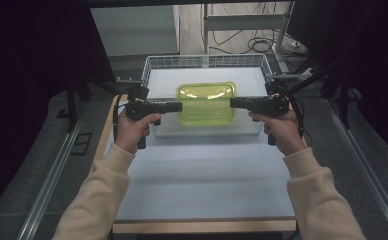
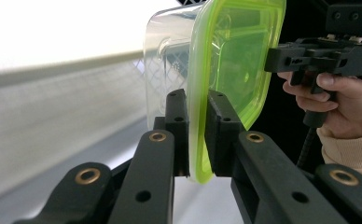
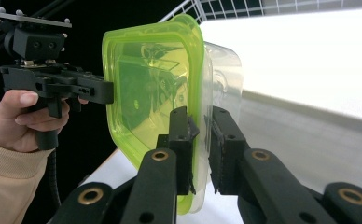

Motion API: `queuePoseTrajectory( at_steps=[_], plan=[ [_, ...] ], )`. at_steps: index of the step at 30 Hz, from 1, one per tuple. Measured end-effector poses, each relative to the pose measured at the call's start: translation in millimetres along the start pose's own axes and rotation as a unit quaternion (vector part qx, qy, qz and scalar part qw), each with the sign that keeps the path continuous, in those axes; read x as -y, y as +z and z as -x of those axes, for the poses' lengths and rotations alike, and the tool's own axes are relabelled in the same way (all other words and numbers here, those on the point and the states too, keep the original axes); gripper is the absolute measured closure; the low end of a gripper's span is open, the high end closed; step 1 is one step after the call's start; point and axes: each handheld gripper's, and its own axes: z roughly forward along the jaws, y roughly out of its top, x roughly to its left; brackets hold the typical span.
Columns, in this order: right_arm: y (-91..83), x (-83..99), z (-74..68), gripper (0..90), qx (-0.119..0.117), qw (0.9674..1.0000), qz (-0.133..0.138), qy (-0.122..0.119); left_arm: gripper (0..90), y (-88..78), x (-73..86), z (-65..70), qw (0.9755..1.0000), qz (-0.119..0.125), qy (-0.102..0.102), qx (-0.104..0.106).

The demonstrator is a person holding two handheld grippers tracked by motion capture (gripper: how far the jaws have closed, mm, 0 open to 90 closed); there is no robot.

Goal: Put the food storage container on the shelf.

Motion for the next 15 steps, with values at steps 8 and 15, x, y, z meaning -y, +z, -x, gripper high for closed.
queuePoseTrajectory(
  at_steps=[8,15],
  plan=[
    [6.5,-16.5,8.7,80.7,0.004,1.0000,0.003,0.009,80.9,5.3,-20.3,-7.4,0.9999,-0.006,0.002,-0.009],
    [12.3,-28.2,16.4,80.6,0.017,0.9997,0.003,0.017,80.8,11.8,-33.3,-15.3,0.9999,-0.010,-0.004,-0.013]
  ],
)
